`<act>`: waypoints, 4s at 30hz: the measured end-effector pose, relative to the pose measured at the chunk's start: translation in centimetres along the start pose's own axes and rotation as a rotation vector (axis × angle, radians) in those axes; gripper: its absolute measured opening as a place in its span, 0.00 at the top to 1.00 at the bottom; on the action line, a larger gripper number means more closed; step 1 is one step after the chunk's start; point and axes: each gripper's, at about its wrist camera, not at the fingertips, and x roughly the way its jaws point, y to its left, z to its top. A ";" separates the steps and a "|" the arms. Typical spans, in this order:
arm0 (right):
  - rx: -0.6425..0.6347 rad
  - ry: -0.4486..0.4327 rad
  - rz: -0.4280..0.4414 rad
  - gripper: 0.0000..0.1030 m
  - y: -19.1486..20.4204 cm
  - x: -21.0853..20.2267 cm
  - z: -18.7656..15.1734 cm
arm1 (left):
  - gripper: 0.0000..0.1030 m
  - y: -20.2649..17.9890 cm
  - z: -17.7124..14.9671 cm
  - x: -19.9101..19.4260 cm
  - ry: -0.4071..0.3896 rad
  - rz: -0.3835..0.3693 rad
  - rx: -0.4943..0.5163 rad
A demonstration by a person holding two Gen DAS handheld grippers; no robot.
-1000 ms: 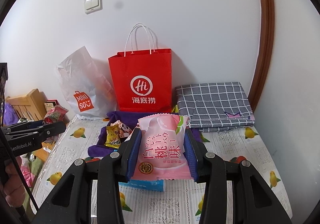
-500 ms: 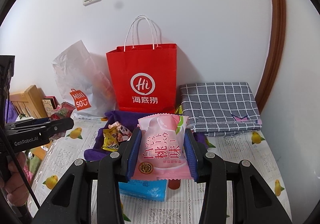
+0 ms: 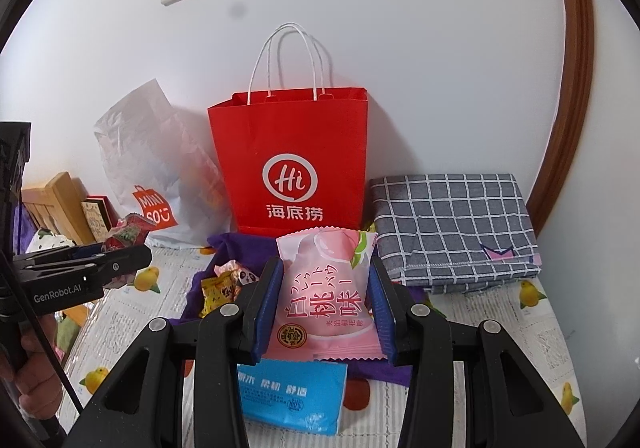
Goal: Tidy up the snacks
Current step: 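Lower the strawberry packet with the left tool while the right tool lowers the peach packet onto the towel, then open the left tool over the towel while the right tool releases the peach packet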
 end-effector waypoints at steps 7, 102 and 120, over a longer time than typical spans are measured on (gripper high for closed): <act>0.010 0.004 0.003 0.59 -0.4 1.5 0.4 | 0.56 0.2 0.5 0.8 -0.003 0.000 0.005; -0.076 0.365 0.180 0.59 0.5 17.8 -3.3 | 0.56 2.0 0.7 12.5 0.182 0.038 -0.021; -0.150 0.418 0.158 0.59 0.5 20.0 -4.9 | 0.56 1.2 -0.1 14.8 0.262 -0.058 -0.024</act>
